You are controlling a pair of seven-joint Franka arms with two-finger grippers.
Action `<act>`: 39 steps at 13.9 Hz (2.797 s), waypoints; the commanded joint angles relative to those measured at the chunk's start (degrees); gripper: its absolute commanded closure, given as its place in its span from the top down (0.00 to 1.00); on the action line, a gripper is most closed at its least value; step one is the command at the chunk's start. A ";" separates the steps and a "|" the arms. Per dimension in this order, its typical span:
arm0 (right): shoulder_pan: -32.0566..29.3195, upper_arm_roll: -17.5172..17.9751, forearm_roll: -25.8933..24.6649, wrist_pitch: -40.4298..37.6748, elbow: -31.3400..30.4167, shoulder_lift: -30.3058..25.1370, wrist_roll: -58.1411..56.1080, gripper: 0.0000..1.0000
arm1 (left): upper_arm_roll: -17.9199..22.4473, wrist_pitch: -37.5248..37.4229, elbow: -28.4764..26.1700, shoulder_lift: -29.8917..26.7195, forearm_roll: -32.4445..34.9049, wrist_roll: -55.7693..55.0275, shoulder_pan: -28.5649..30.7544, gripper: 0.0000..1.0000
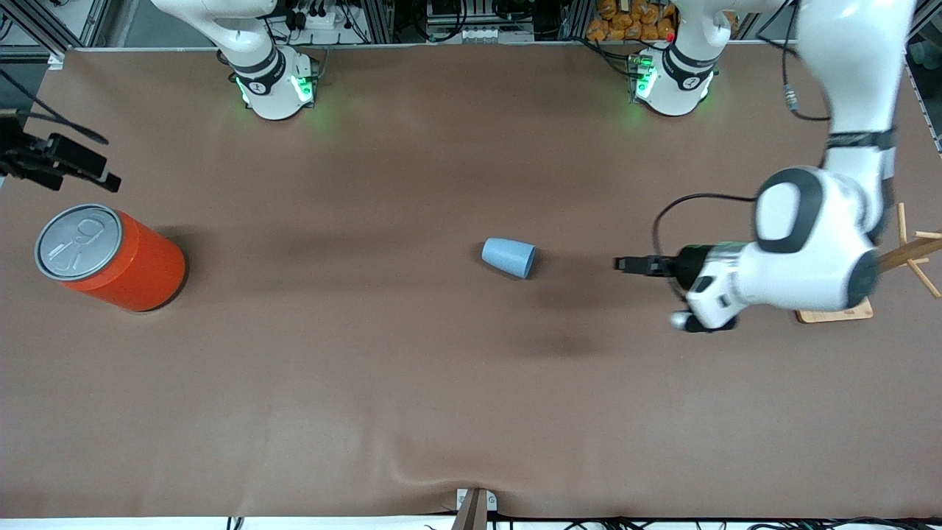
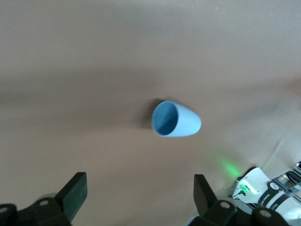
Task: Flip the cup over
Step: 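Grasp the blue cup's rim with the left gripper, then rotate the blue cup upright with the left gripper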
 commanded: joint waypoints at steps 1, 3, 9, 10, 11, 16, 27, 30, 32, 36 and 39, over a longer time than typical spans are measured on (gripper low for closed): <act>0.55 -0.37 -0.96 -0.56 -1.75 -1.15 -2.21 1.00 | 0.13 5.18 0.46 5.11 -4.02 -1.61 -3.31 1.00; 0.55 -0.46 -1.49 -0.48 1.23 0.33 -6.88 1.00 | 0.13 9.14 0.38 8.19 -10.24 -1.70 -5.50 1.00; 0.02 -0.55 -1.49 -5.30 4.58 0.70 -7.68 1.00 | 0.13 20.74 0.02 14.61 -13.70 -3.20 -13.33 1.00; -0.24 -0.81 -1.49 -5.66 4.50 0.43 -7.77 1.00 | 0.13 21.63 -0.24 15.14 -13.70 -3.20 -14.47 1.00; -0.59 -0.99 -1.58 -5.67 4.67 0.61 -8.29 1.00 | 0.13 21.90 -0.85 15.23 -13.70 -3.28 -15.09 1.00; 0.63 1.89 -8.48 -6.11 4.58 0.43 -9.44 1.00 | 0.22 21.73 -3.58 14.79 -13.00 -6.96 -16.68 0.42; -0.25 1.65 -7.55 -5.05 4.67 0.61 -9.26 1.00 | 0.48 16.72 -2.88 10.67 -2.01 -17.16 -16.24 0.00; -0.16 1.65 -7.90 -5.32 4.67 0.61 -9.26 1.00 | 1.79 16.71 -2.88 7.07 -0.88 -21.20 -15.10 0.00; -0.24 1.65 -7.90 -5.32 4.76 0.61 -9.26 1.00 | 3.20 16.71 -2.88 2.95 4.99 -24.89 -14.40 0.00; -0.07 1.73 -8.17 -5.40 4.76 0.61 -9.26 1.00 | 3.38 16.71 -2.96 -2.07 14.58 -28.07 -9.83 0.00; 0.02 1.73 -8.08 -5.40 4.67 0.61 -9.26 1.00 | 3.56 17.24 -3.14 -2.79 23.35 -32.62 -7.89 0.00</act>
